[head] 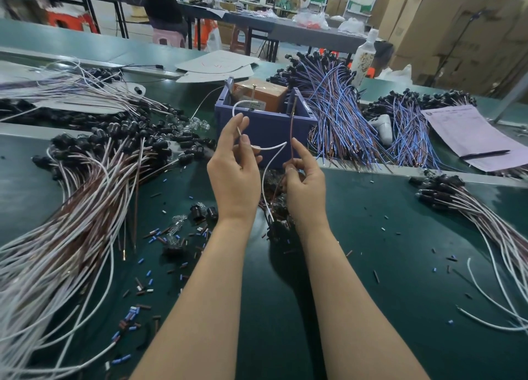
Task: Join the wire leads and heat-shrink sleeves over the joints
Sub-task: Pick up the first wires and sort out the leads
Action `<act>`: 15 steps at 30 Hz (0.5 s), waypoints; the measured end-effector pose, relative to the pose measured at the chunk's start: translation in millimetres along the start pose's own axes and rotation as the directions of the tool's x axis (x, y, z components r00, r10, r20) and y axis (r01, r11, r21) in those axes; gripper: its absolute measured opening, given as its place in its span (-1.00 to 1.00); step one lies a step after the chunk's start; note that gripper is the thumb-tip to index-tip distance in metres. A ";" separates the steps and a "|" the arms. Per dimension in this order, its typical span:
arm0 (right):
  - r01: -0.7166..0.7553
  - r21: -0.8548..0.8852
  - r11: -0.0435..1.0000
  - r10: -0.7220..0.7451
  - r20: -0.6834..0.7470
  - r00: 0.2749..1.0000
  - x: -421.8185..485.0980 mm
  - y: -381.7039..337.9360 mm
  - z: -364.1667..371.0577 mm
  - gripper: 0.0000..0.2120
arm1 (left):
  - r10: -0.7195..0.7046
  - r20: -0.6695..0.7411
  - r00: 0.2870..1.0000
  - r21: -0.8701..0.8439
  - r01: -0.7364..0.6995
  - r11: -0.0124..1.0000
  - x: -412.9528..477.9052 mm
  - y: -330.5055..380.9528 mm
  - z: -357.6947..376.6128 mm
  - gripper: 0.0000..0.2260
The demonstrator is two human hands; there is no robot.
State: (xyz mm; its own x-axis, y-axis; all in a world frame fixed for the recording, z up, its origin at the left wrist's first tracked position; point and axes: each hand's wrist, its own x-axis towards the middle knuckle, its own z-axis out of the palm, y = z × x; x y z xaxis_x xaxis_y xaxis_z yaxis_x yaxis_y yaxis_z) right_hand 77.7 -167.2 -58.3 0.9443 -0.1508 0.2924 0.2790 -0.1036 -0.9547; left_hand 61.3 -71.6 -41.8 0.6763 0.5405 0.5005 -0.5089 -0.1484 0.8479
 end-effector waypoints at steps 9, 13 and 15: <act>0.015 -0.025 1.000 -0.016 -0.010 1.000 1.0 1.6 1.2 -0.57 | -0.043 -0.018 0.999 0.020 0.043 0.999 2.4 -6.4 -1.1 -0.72; 0.015 -0.030 0.999 -0.015 -0.005 1.000 1.2 2.0 1.2 -0.56 | -0.050 -0.034 0.998 -0.002 0.050 0.999 4.1 -7.4 -1.8 -0.72; 0.016 -0.031 0.999 -0.016 -0.006 1.000 0.9 2.1 1.1 -0.56 | -0.050 -0.035 0.998 -0.012 0.050 0.999 4.5 -7.3 -1.9 -0.72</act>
State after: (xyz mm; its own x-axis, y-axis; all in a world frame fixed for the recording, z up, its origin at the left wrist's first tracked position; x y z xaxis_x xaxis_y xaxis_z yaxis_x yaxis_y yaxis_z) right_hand 79.3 -166.5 -60.1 0.9387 -0.1545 0.3082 0.2887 -0.1363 -0.9477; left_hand 67.1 -66.5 -46.1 0.6817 0.5762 0.4509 -0.4811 -0.1112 0.8696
